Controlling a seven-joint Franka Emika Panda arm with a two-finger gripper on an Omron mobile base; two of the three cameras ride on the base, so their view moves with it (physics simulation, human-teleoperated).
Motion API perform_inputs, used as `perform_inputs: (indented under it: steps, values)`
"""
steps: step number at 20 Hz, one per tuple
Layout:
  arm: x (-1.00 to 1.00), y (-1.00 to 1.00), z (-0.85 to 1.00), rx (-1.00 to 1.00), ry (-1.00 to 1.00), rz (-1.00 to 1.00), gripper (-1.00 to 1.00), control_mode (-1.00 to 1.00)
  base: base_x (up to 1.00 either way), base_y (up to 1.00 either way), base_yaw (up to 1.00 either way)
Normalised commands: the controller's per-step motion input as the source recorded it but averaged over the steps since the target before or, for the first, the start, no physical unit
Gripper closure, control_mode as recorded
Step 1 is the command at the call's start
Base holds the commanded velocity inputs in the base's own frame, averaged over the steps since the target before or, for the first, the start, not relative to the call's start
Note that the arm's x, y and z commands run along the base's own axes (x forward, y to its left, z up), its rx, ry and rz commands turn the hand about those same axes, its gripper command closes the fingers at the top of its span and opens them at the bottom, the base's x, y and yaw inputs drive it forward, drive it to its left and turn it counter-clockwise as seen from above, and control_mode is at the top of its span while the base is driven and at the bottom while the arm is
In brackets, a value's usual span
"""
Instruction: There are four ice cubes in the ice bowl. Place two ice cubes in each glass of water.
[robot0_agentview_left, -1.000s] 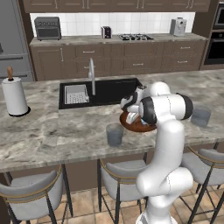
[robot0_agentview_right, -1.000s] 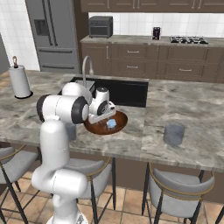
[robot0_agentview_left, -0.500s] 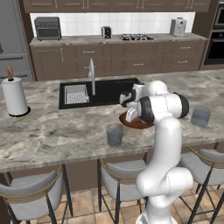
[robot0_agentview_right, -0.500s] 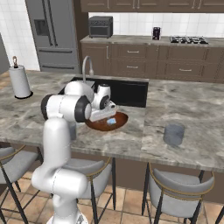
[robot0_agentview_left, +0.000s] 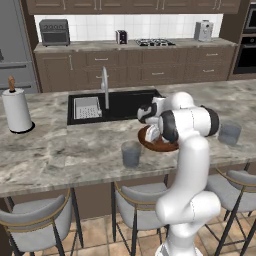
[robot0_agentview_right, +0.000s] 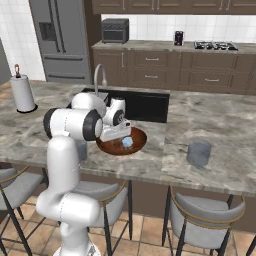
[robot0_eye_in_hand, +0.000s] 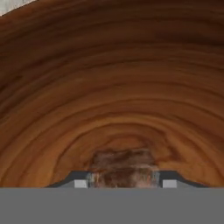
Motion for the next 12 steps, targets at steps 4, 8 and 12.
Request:
perform_inputs:
  steps: [4,8,12]
  values:
    - [-0.92,0.0,-0.16,0.0,-0.07,0.0,1.0,-1.0,0.0,0.0,0.0]
    - [-0.65,0.0,0.07,0.06,-0.18,0.0,1.0,-1.0,0.0,0.0,0.0]
    - [-0.26,0.0,0.5,0.12,-0.31,0.0,1.0,-1.0,0.0,0.0,0.0]
